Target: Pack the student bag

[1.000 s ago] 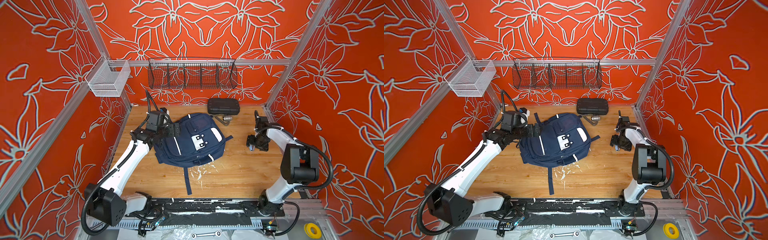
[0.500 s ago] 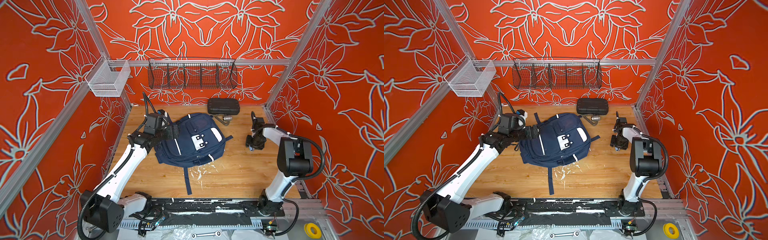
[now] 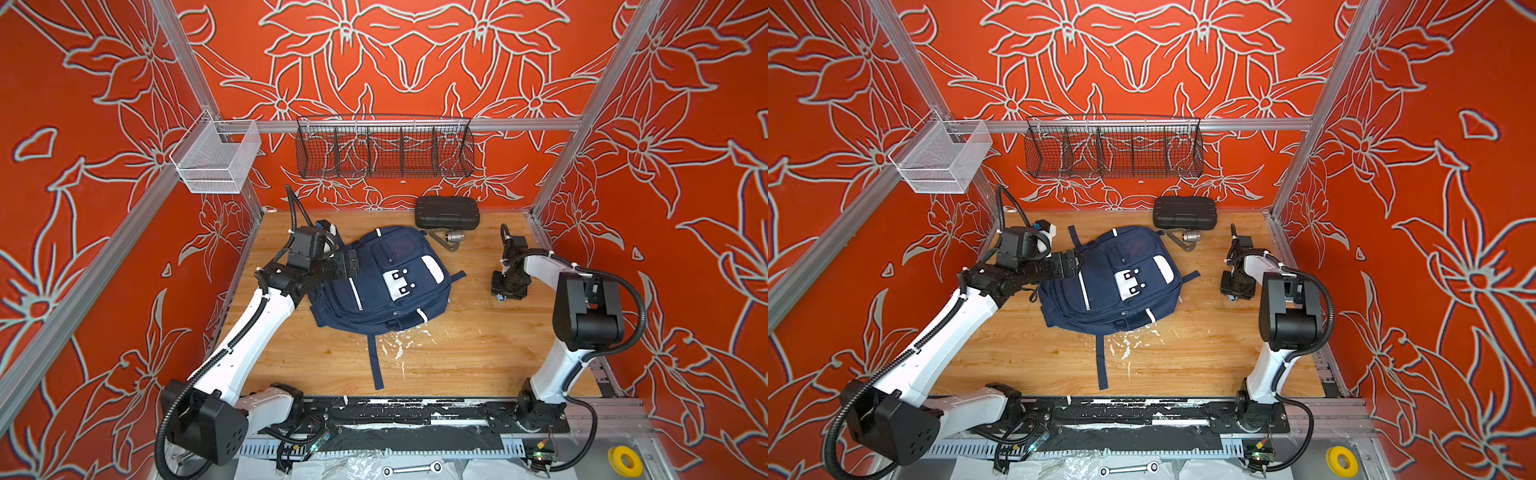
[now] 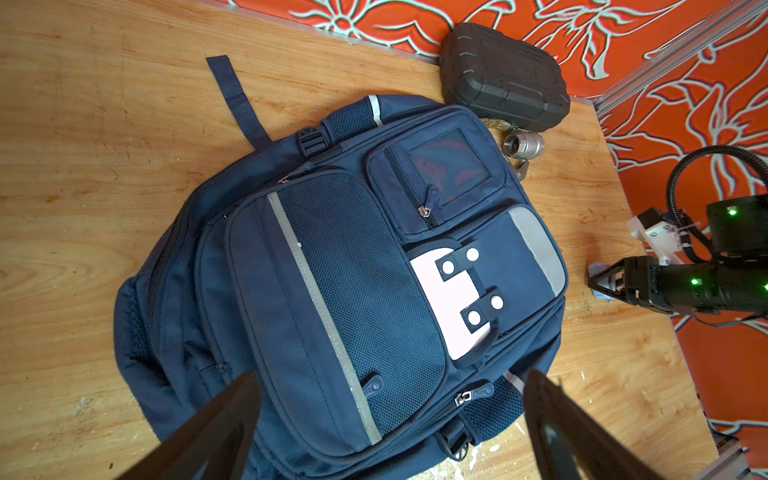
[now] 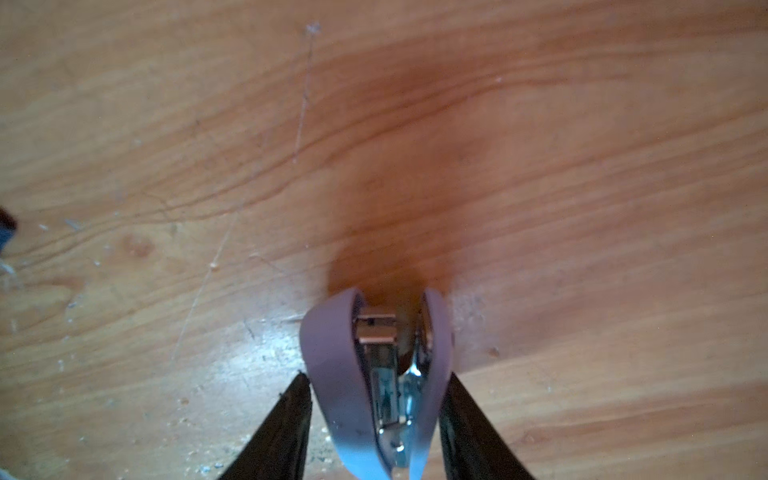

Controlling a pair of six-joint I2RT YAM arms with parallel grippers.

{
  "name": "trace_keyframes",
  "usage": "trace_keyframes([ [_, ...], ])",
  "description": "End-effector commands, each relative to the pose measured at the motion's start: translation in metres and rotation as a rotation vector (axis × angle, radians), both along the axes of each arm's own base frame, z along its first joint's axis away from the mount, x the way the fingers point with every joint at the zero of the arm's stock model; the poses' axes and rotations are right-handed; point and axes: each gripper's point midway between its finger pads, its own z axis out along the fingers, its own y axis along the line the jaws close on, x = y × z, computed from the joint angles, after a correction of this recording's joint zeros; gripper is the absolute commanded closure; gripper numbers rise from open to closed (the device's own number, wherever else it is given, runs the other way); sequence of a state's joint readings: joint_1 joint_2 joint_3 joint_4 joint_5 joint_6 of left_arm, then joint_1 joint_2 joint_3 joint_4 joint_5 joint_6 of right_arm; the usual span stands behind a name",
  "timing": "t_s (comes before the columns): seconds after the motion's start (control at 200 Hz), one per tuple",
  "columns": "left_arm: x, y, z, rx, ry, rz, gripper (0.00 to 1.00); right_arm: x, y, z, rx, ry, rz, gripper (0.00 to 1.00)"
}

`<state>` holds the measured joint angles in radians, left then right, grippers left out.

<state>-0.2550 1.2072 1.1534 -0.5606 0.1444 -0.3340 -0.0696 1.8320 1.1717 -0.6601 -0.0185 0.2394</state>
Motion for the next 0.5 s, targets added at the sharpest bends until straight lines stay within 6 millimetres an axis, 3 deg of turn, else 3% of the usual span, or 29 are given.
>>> trace_keyframes([
  [0.0,-0.002,-0.001,-0.001,-0.013,0.014,-0.004,0.03,-0.007,0.005,-0.010,0.017,0.028,0.025,0.51],
  [0.06,-0.002,-0.002,0.000,-0.018,0.013,-0.006,0.03,-0.005,0.005,-0.009,0.017,0.020,0.033,0.54],
  [0.145,-0.003,-0.004,0.000,-0.025,0.017,-0.017,0.03,-0.002,0.008,-0.002,0.015,0.005,0.058,0.66],
  [0.325,-0.001,-0.015,0.001,-0.064,0.029,-0.063,0.01,0.013,0.020,0.039,0.013,-0.104,0.128,0.67],
  [0.425,0.001,-0.027,0.005,-0.107,0.034,-0.114,0.01,0.026,0.057,0.078,0.068,-0.221,0.277,0.67],
  [0.49,0.002,-0.037,0.008,-0.144,0.040,-0.159,0.04,0.030,0.104,0.109,0.160,-0.321,0.466,0.68],
])
